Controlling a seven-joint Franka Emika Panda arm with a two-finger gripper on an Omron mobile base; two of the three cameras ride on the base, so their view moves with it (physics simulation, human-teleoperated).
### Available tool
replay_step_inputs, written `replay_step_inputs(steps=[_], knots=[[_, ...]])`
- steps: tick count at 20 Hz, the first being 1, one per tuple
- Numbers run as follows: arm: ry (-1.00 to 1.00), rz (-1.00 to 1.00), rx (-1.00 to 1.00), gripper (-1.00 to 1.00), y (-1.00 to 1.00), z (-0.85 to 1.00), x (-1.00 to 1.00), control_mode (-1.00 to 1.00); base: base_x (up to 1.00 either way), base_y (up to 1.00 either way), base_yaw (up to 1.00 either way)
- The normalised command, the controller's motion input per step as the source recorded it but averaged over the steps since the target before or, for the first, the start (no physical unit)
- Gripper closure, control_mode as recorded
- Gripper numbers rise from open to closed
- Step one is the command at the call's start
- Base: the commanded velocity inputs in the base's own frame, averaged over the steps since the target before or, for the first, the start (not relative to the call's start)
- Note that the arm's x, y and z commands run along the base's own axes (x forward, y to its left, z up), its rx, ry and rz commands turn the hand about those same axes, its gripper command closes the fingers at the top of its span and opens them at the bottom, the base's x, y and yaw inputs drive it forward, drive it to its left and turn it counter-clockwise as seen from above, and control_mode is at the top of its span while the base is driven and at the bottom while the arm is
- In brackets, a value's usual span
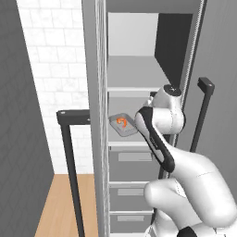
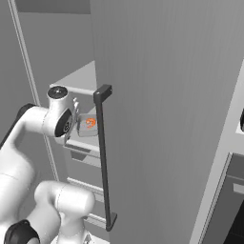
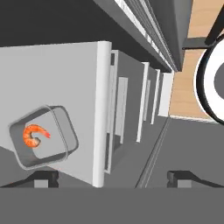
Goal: Take the meat container that has the shrimp and place it on the second highest rack of the freezer. Then take the vegetable container that has the avocado and cucumber and place it on the highest rack of the freezer.
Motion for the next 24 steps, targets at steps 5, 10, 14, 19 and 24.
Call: replay_step_inputs(steps=[5,10,14,19,24], knots=[[0.51,0.11,0.00,-1.00,0.11,1.00,-0.65,-1.00,0.00,0.00,0.00],[0.44,0.21,0.00,-1.00,0.00,0.94,-0.89,-1.00,0.00,0.00,0.00],[0.13,0.38,-0.13,-1.00,-0.04,0.20,-1.00,-1.00,0.00,0.00,0.00],[0.01,0.60,-0.23,-1.00,-0.31,-0.07,-1.00,-1.00,0.00,0.00,0.00],[-0.05,0.71,-0.02,-1.00,-0.44,-0.01,-1.00,-1.00,0.00,0.00,0.00]])
